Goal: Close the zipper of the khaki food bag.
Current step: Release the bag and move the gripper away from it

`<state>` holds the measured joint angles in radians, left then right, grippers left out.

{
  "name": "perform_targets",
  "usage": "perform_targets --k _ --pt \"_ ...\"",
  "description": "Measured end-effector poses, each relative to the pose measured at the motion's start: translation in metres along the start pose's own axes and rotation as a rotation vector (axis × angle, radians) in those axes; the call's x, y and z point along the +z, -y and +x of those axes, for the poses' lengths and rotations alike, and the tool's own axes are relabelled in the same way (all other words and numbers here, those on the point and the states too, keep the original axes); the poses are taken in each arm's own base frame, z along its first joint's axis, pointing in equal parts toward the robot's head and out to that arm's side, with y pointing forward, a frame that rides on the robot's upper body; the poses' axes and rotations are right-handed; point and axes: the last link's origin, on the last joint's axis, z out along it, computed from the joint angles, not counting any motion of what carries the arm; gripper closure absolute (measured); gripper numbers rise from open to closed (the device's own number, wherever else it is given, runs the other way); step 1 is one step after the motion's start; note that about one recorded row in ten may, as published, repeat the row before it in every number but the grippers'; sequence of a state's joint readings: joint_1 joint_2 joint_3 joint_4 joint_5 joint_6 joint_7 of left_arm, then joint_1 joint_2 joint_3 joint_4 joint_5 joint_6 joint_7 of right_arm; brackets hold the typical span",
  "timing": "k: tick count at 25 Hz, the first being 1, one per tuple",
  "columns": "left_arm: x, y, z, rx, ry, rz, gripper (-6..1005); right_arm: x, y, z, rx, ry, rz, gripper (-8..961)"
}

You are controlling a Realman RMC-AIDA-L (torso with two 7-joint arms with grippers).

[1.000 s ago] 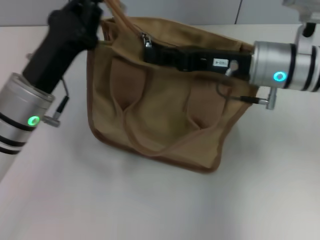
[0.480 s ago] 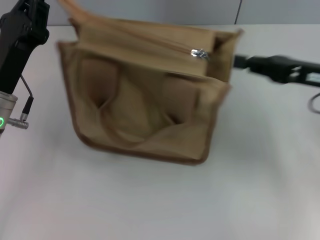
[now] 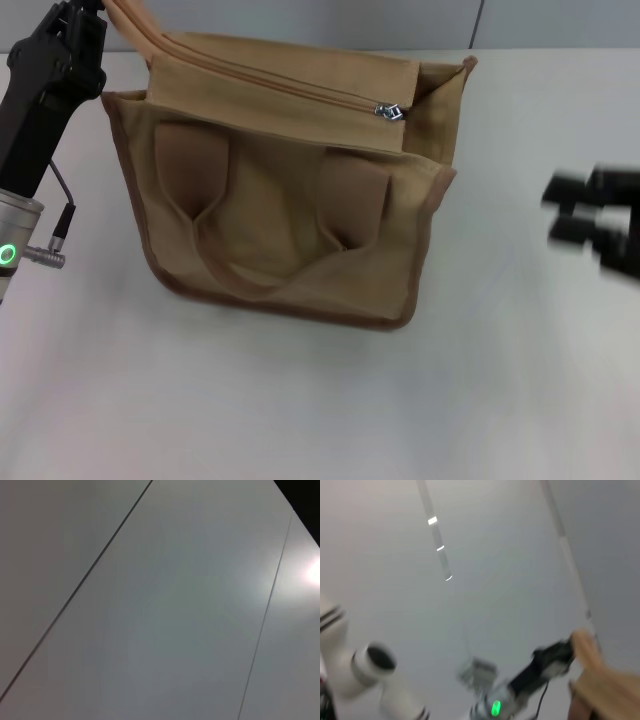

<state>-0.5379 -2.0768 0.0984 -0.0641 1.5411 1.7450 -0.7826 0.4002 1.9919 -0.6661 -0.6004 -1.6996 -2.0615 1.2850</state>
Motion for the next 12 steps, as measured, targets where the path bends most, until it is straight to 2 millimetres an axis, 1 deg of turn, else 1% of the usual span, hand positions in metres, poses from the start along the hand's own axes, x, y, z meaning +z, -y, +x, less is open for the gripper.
perform_targets --k 3,8,12 --pt "-0.001 0.002 0.0 0.007 0.007 0.007 971 0.001 -0.008 0.018 -0.042 -0.079 -0.028 692" --pt "-0.005 0.005 0.001 0.011 0.014 0.022 971 0.009 -0.01 0.047 -0.117 -0.177 -0.008 501" --pt "-0.006 0.006 0.002 0.014 0.015 0.025 971 0.014 -0.011 0.058 -0.157 -0.212 -0.001 339"
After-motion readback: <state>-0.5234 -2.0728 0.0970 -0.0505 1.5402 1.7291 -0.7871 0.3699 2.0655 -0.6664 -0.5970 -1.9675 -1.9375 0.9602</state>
